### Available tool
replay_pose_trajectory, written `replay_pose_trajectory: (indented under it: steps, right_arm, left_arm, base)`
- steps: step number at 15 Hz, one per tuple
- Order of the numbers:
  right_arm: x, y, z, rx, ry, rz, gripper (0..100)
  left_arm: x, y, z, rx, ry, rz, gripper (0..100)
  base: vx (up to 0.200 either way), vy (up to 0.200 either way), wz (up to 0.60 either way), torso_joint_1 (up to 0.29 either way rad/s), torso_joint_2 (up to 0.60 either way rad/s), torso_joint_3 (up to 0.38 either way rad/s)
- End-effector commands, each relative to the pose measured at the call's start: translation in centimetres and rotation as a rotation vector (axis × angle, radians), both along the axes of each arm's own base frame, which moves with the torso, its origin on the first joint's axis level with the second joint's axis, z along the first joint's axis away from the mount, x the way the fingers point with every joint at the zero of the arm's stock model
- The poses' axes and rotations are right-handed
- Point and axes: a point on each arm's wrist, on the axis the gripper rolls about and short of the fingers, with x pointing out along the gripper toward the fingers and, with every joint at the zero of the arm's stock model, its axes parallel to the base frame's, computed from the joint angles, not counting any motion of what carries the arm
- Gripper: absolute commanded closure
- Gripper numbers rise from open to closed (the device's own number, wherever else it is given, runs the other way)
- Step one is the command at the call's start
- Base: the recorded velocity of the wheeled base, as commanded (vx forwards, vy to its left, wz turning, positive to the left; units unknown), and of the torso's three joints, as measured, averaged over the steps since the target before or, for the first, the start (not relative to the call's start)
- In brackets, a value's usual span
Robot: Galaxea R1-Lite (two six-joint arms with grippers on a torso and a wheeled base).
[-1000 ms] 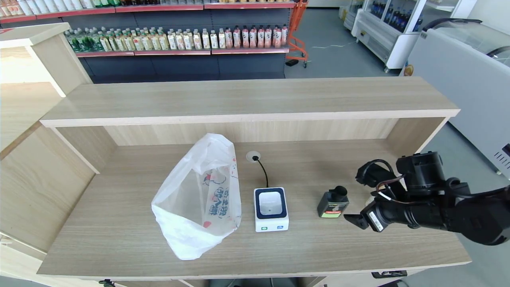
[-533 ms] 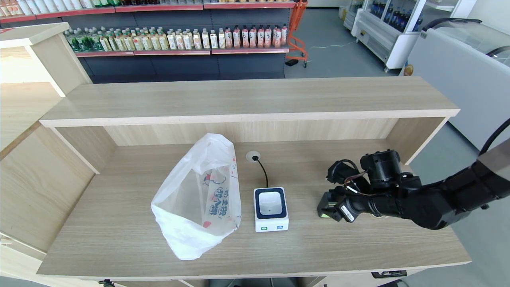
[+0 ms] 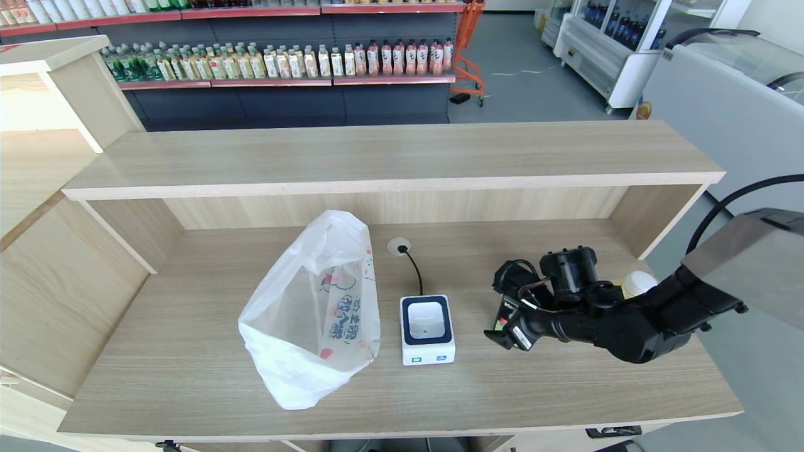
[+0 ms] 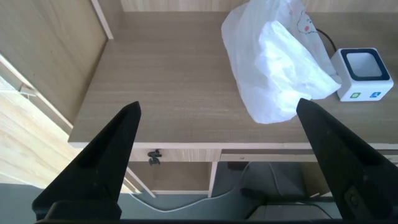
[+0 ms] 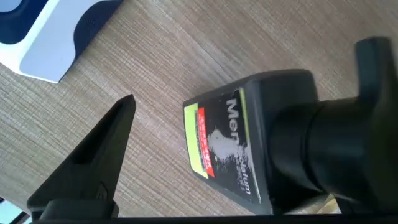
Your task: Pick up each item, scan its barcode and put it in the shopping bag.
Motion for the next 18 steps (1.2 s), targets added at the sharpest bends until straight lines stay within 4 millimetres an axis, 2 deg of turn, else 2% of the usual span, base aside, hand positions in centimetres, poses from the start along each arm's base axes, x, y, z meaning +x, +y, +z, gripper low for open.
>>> replay_pose_trajectory:
  steps: [1, 2, 3, 6, 11, 12, 13, 14, 15, 16, 17, 18]
  right_arm:
    - [0.2, 0.3, -0.7, -0.003, 0.013, 0.005, 0]
    - [0.2, 0.5, -0.7, 0.008, 0.006, 0.016, 0]
    - [0.3, 0.7, -0.5, 0.018, 0.000, 0.021, 100]
    - [0.2, 1.1, 0.4, 0.080, 0.001, -0.006, 100]
    - [-0.9, 0.4, 1.5, 0.115, -0.015, -0.031, 100]
    - [-1.4, 0.1, 2.0, 0.139, -0.029, -0.047, 100]
    - [-1.7, -0.2, 3.5, 0.180, -0.067, -0.069, 100]
    - [-1.7, -0.2, 3.5, 0.180, -0.067, -0.069, 100]
    - [-3.0, -3.2, 7.9, 0.226, -0.190, -0.160, 100]
    - [-4.0, -4.4, 9.0, 0.222, -0.228, -0.177, 100]
    - [-6.4, -6.3, 10.1, 0.172, -0.272, -0.185, 100]
    - [-8.5, -7.2, 10.5, 0.116, -0.311, -0.146, 100]
  left_arm:
    - [0.0, 0.0, 0.0, 0.000, 0.000, 0.001, 0]
    - [0.0, 0.0, 0.0, 0.000, 0.000, 0.001, 0]
    - [0.0, 0.0, 0.0, 0.000, 0.000, 0.001, 0]
    - [0.0, 0.0, 0.0, 0.000, 0.000, 0.001, 0]
    - [0.0, 0.0, 0.0, 0.000, 0.000, 0.001, 0]
    - [0.0, 0.0, 0.0, 0.000, 0.000, 0.001, 0]
    - [0.0, 0.0, 0.0, 0.000, 0.000, 0.001, 0]
    - [0.0, 0.0, 0.0, 0.000, 0.000, 0.001, 0]
    - [0.0, 0.0, 0.0, 0.000, 0.000, 0.001, 0]
    - [0.0, 0.0, 0.0, 0.000, 0.000, 0.001, 0]
    - [0.0, 0.0, 0.0, 0.000, 0.000, 0.001, 0]
    - [0.0, 0.0, 0.0, 0.000, 0.000, 0.001, 0]
  base:
    - [0.000, 0.000, 0.00, 0.000, 0.00, 0.000]
    - [0.000, 0.000, 0.00, 0.000, 0.00, 0.000]
    - [0.000, 0.000, 0.00, 0.000, 0.00, 0.000]
    - [0.000, 0.000, 0.00, 0.000, 0.00, 0.000]
    - [0.000, 0.000, 0.00, 0.000, 0.00, 0.000]
    - [0.000, 0.000, 0.00, 0.000, 0.00, 0.000]
    - [0.000, 0.000, 0.00, 0.000, 0.00, 0.000]
    - [0.000, 0.000, 0.00, 0.000, 0.00, 0.000]
    - [0.000, 0.000, 0.00, 0.000, 0.00, 0.000]
    - [0.000, 0.000, 0.00, 0.000, 0.00, 0.000]
    - [0.000, 0.000, 0.00, 0.000, 0.00, 0.000]
    - [0.000, 0.000, 0.00, 0.000, 0.00, 0.000]
